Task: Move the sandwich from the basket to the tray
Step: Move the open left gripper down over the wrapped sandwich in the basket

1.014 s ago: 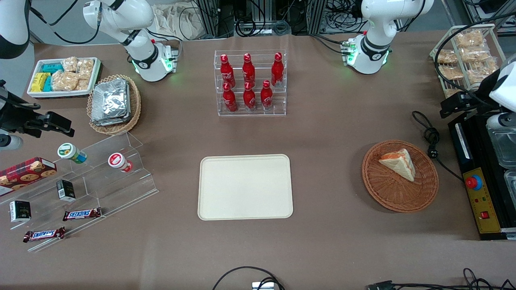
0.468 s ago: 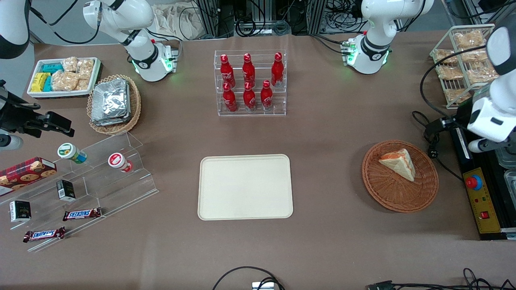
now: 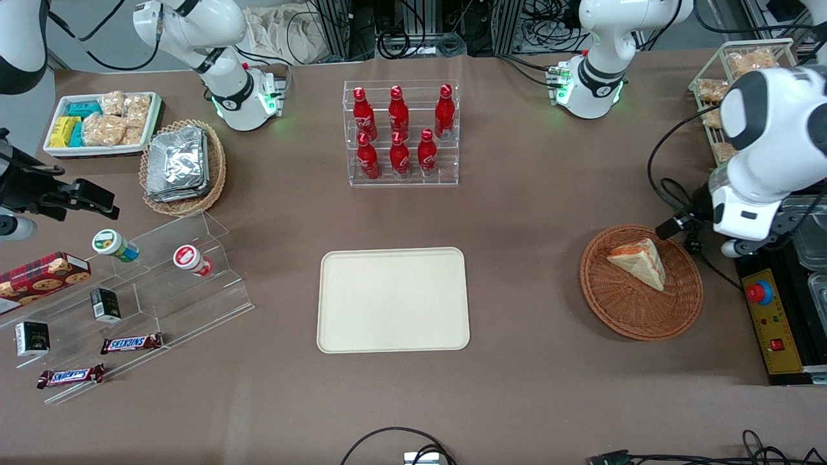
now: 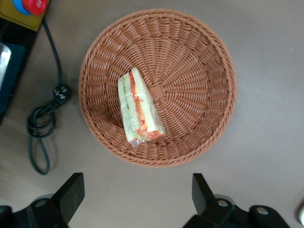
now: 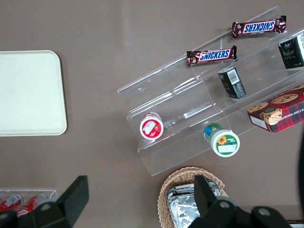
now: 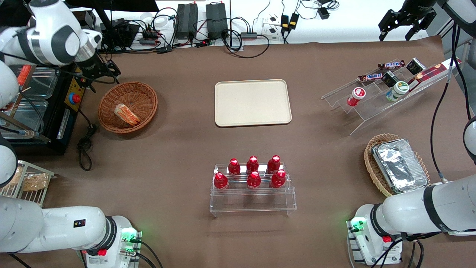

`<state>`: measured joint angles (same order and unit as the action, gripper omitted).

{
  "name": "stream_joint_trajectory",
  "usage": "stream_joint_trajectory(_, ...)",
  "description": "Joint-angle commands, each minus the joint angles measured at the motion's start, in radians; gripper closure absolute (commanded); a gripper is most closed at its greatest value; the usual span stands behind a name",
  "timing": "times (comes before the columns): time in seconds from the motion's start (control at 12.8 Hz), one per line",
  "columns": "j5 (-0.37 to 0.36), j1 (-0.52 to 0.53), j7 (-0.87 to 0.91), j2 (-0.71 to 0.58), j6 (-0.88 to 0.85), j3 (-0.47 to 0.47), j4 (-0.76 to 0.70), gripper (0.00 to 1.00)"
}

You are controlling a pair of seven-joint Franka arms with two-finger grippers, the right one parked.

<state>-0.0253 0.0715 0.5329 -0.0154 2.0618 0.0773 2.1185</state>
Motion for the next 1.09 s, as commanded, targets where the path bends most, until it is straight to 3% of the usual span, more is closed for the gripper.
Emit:
stream_joint_trajectory(0.0, -0.016, 0.037, 0.044, -0.048, 0.128, -0.001, 0.133, 0.00)
stream_joint_trajectory(1.01, -0.015, 0.037, 0.248, 0.074, 0.391, -0.001, 0.221, 0.00)
